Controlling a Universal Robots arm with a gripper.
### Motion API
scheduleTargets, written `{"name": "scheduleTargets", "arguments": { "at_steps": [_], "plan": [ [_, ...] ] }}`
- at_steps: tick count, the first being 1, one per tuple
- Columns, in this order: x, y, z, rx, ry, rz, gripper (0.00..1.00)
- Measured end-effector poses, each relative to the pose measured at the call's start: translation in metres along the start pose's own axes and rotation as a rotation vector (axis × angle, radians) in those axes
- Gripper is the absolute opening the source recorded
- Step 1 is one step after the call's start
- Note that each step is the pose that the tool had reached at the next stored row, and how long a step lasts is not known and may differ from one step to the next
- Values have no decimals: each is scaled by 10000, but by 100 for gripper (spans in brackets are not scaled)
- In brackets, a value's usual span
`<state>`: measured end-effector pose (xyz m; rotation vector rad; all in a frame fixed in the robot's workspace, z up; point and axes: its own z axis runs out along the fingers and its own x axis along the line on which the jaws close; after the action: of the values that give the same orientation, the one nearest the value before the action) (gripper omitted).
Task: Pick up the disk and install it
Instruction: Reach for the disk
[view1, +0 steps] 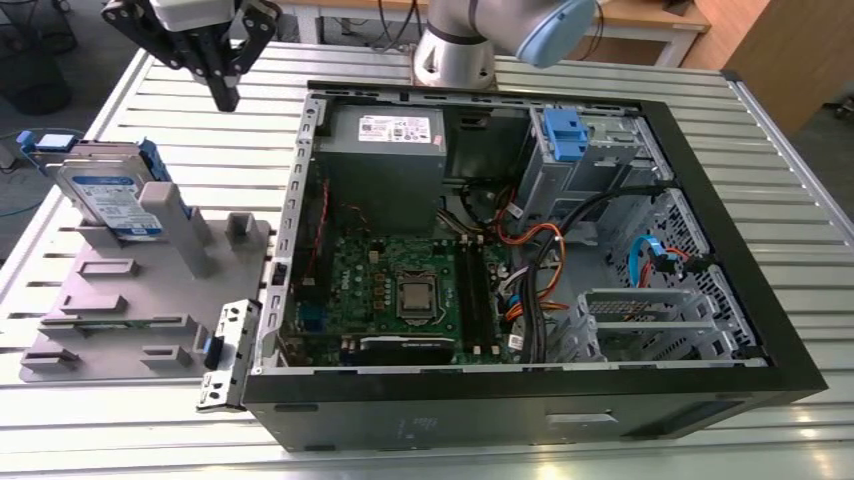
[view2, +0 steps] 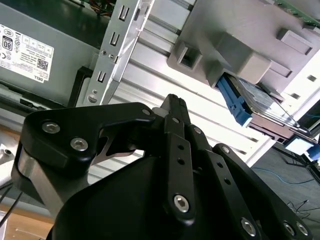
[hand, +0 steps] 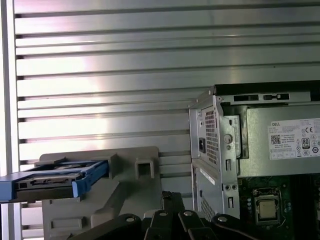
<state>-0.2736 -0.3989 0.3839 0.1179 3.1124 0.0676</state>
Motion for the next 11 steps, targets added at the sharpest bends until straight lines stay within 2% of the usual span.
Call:
{"name": "scheduleTargets", "arguments": {
  "at_steps": [6, 11],
  "plan": [
    [119, -9, 5, 0, 0, 0, 11],
    [165, -13, 12, 0, 0, 0, 11]
  ]
}}
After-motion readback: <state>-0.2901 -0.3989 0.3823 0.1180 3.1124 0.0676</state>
